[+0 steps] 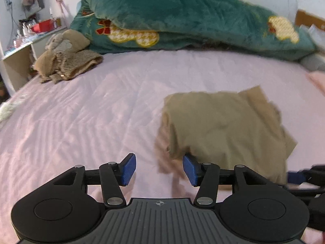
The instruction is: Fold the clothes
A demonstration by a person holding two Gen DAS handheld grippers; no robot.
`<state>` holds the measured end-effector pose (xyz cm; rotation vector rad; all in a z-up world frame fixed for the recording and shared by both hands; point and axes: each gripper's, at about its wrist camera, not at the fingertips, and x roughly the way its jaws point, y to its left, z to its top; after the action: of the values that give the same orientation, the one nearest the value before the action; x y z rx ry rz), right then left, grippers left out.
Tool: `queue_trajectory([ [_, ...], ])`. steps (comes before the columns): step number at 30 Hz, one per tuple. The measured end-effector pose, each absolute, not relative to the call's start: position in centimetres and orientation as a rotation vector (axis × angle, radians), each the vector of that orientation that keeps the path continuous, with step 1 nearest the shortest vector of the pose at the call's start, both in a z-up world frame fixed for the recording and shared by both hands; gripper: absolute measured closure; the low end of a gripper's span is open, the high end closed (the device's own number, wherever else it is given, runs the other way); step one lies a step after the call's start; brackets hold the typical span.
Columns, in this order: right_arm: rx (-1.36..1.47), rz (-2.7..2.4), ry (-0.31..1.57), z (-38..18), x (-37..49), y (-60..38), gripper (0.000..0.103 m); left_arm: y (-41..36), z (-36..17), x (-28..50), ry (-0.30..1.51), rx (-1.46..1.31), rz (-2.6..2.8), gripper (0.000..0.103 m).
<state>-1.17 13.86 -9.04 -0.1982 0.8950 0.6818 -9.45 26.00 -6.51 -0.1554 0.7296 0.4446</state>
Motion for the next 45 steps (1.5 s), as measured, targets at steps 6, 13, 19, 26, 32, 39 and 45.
queue_trajectory([
  [6, -0.204, 0.681, 0.835, -8.5, -1.4, 13.3, 0.082, 26.2, -6.9, -7.7, 0.674, -0.171, 0.332, 0.056],
  [13, -0.167, 0.682, 0.764, -7.2, -1.5, 12.9, 0.085, 26.4, -7.7, -6.0, 0.688, -0.195, 0.259, 0.093],
  [19, -0.100, 0.663, 0.638, -4.0, -0.5, 12.6, 0.086, 26.8, -4.7, -4.7, 0.619, -0.162, 0.244, 0.095],
  [26, -0.081, 0.631, 0.517, -0.5, 5.4, 14.8, 0.087, 29.3, -1.5, 1.4, 0.572, -0.149, 0.238, 0.095],
  [32, -0.073, 0.598, 0.493, 0.0, 13.6, 17.5, 0.088, 31.9, -1.4, 9.1, 0.575, -0.106, 0.289, 0.095],
  [39, -0.046, 0.571, 0.540, -3.8, 21.7, 19.3, 0.071, 36.0, -2.9, 16.3, 0.630, -0.151, 0.400, 0.089],
  [45, -0.052, 0.552, 0.653, -5.2, 21.7, 16.6, 0.046, 36.0, -3.4, 13.4, 0.671, -0.137, 0.449, 0.086],
])
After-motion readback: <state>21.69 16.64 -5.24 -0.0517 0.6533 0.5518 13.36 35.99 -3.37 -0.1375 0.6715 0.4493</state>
